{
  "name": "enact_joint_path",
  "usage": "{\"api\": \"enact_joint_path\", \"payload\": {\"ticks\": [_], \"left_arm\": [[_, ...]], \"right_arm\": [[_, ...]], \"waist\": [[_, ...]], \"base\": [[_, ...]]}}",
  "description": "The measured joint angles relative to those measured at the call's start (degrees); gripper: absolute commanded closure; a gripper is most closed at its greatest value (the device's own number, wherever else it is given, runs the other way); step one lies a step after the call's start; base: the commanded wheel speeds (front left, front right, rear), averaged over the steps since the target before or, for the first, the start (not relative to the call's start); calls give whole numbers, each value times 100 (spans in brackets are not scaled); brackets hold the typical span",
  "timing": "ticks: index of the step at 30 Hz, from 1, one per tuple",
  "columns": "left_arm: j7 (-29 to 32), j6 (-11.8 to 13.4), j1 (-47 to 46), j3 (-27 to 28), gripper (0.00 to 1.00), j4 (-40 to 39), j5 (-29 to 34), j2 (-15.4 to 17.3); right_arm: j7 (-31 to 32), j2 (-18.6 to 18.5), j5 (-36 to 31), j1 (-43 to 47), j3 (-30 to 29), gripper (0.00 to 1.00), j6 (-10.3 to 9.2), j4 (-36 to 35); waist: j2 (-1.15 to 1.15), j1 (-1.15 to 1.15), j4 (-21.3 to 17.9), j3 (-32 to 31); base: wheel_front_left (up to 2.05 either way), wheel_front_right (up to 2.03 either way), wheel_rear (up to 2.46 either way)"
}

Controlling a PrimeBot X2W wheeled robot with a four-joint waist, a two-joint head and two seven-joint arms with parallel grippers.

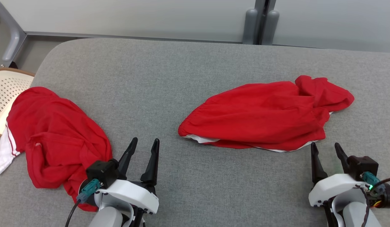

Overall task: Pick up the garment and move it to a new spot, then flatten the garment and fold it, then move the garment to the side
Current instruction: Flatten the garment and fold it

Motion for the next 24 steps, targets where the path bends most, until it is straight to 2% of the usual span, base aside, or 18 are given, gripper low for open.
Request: {"api": "enact_joint_path", "payload": {"ticks": [6,15,16,17,18,24], "left_arm": [[0,56,-83,-54,0,124,-109,0],[0,71,-181,-86,0,147,-112,-1],[0,71,-196,-96,0,154,-111,1],[0,71,-215,-108,0,162,-111,0],[0,71,-227,-116,0,166,-111,-1],[0,73,-227,-118,0,181,-105,0]], "right_arm": [[73,-26,504,-397,130,0,0,320],[99,-209,857,-760,357,0,0,610],[98,-230,893,-794,409,36,0,644],[80,-264,906,-820,486,79,0,667],[47,-298,931,-849,538,100,0,683],[-114,-474,1022,-841,820,100,0,730]], "waist": [[0,0,72,154],[0,0,91,328],[0,0,90,341],[0,0,90,351],[0,0,91,355],[0,0,54,256]], "base": [[0,0,0],[0,0,0],[0,0,0],[0,0,0],[0,0,0],[0,0,0]]}}
